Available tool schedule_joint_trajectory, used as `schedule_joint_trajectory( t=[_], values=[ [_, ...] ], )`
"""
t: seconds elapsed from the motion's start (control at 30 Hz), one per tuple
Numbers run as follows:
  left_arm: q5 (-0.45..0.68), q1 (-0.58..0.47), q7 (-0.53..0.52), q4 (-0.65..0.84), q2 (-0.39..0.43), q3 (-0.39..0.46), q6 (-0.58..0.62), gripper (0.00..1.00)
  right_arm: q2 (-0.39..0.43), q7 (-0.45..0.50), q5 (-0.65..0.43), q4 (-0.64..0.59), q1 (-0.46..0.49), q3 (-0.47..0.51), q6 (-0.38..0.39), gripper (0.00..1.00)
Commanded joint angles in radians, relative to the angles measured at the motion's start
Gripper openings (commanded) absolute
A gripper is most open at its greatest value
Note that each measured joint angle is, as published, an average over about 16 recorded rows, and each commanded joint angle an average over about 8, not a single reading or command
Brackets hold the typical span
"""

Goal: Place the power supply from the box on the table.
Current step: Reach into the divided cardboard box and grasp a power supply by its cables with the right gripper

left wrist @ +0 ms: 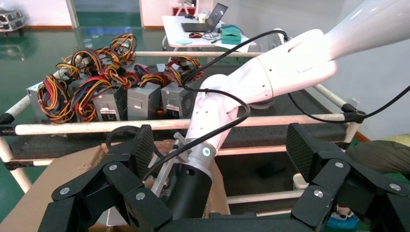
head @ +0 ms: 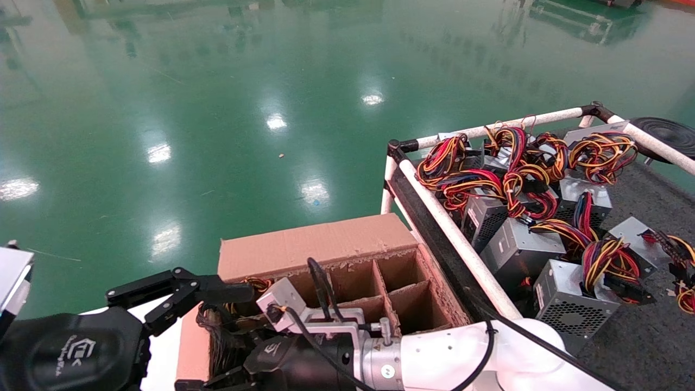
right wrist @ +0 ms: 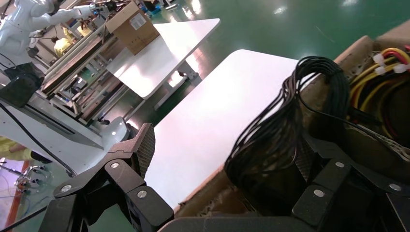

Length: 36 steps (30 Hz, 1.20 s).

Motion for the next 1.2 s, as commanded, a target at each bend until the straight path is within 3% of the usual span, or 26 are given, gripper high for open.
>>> schedule_joint_trajectory(
  t=[0.03,0.5,1.2],
  values=[
    [0.000,0.000,0.000,0.000,0.000,0.000,0.000,1.00,0.000,0.005,0.014,0.013,0.000,-0.018,0.013,0.00],
    [0.000,0.000,0.000,0.000,0.000,0.000,0.000,1.00,0.004,-0.008,0.100,0.011,0.007,-0.099,0.032,0.00],
    [0.000,0.000,0.000,0.000,0.000,0.000,0.000,1.00,0.010,-0.064,0.215,-0.068,0.005,-0.142,-0.028,0.00]
  ],
)
